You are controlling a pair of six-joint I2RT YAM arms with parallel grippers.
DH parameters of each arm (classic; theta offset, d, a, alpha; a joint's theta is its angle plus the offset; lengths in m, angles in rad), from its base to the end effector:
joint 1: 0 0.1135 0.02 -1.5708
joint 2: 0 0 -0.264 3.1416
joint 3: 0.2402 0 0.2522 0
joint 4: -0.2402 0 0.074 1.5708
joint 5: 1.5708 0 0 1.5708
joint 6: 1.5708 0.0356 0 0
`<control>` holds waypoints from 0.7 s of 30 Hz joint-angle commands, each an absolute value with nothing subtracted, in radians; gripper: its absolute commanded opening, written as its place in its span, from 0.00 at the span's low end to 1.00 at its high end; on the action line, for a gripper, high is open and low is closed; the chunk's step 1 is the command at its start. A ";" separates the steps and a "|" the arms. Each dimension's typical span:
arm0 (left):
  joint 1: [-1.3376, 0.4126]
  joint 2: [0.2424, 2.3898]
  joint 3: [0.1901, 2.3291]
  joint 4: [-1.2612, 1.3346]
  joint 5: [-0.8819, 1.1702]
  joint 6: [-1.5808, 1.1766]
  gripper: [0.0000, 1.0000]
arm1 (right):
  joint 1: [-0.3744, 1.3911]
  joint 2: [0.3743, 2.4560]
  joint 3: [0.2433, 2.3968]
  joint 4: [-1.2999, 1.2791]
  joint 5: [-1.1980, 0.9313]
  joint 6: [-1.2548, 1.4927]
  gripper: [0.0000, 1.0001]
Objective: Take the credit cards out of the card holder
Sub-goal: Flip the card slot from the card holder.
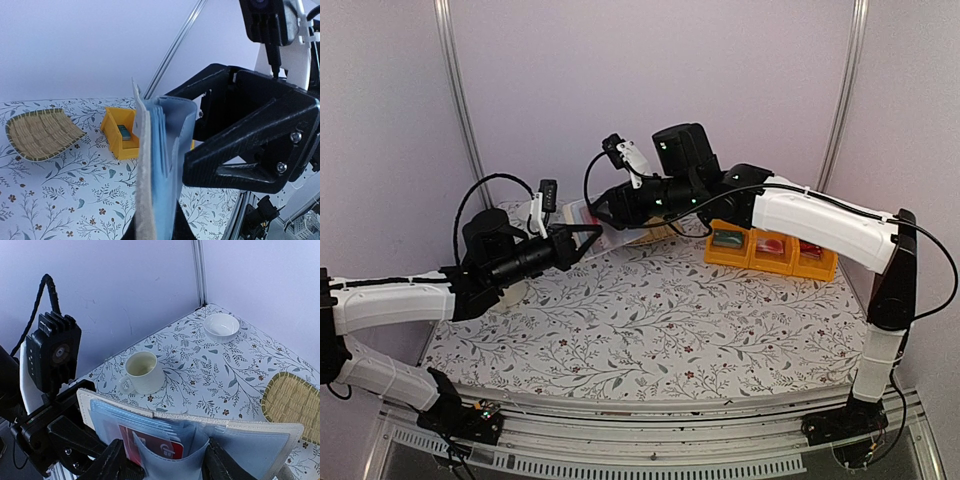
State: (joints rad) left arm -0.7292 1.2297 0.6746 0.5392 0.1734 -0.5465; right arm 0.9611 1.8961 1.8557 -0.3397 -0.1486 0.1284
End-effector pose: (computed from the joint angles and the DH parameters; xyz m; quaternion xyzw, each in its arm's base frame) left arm 0.2051 -0.1915 0.2824 0.1253 0.7015 -0.4657 0.5247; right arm 0.2551 0.3744 0.3732 -0.3720 0.7383 0.3424 0.4465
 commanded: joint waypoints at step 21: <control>-0.726 1.218 0.656 0.713 0.395 -0.561 0.00 | 0.749 1.672 1.576 -0.281 -0.730 -0.104 0.17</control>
